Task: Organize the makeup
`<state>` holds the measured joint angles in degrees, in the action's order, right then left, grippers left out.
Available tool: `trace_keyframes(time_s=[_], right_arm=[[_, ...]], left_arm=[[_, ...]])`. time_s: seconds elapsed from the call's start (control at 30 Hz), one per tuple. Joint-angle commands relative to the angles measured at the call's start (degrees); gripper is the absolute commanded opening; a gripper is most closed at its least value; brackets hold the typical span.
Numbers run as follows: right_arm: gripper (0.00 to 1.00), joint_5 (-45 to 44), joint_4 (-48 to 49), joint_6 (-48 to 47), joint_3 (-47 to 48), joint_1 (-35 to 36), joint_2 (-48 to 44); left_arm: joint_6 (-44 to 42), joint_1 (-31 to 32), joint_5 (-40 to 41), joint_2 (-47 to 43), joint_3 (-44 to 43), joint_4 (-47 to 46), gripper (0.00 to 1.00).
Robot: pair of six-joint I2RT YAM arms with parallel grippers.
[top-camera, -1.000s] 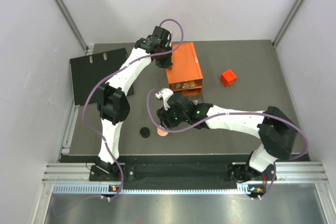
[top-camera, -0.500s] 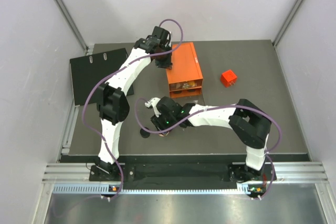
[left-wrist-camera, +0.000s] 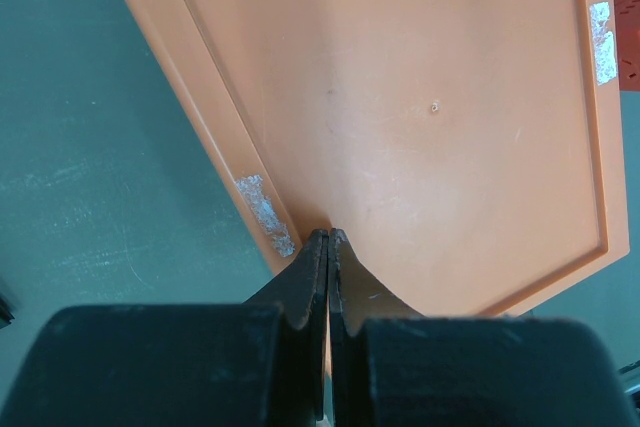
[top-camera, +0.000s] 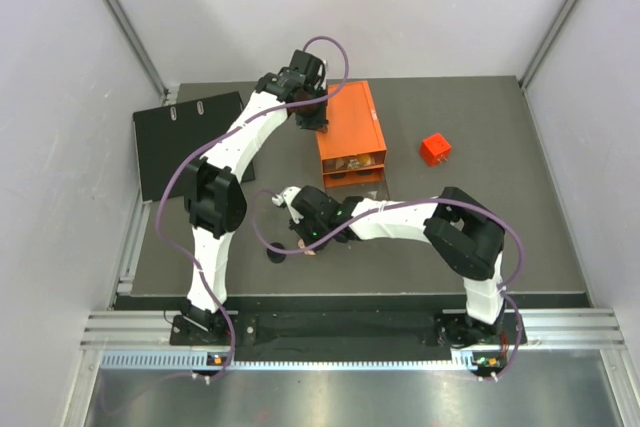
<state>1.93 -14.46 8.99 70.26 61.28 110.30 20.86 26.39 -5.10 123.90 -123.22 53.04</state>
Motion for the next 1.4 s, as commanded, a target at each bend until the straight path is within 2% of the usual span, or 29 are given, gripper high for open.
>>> trace_keyframes(time_s=[0.0, 0.23, 0.53, 0.87, 1.07, 1.27, 1.3, 1.33, 1.37], right_arm=[[0.0, -0.7, -0.4, -0.5, 0.3, 1.2, 0.1], [0.0, -1.6, -1.4, -1.3, 3.2, 1.3, -7.2], [0.0, -13.2, -3.4, -3.0, 6.7, 1.0, -13.3], [0.0, -26.1, -3.9, -1.0, 3.0, -1.2, -15.9], [0.0, -28.6, -5.0, 1.8, 0.5, -4.1, -15.9], [0.01, -26.6, -5.4, 3.6, -0.6, -6.8, -15.1], [0.05, -26.5, -5.5, 3.5, -0.1, -6.8, -14.9], [0.13, -26.1, -6.1, 3.5, 0.1, -6.9, -14.7], [0.28, -25.3, -6.4, 3.1, 0.5, -6.9, -14.5]], left_arm=[[-2.1, -0.2, 2.6, 6.9, 5.4, 18.2, 0.0], [-2.1, -0.2, 2.7, 7.0, 5.5, 17.9, 0.0], [-2.6, -0.2, 2.9, 7.4, 5.2, 18.2, 0.0], [-2.6, -0.2, 2.6, 7.4, 4.5, 18.2, 0.0], [-3.0, -0.2, 2.7, 7.9, 4.1, 18.4, 0.0], [-3.2, -0.2, 2.8, 8.0, 4.0, 18.6, 0.0], [-3.2, -0.2, 2.7, 8.0, 4.0, 18.7, 0.0], [-3.2, -0.2, 2.7, 8.1, 3.9, 18.7, 0.0], [-3.1, -0.2, 2.6, 8.1, 3.9, 18.7, 0.0]])
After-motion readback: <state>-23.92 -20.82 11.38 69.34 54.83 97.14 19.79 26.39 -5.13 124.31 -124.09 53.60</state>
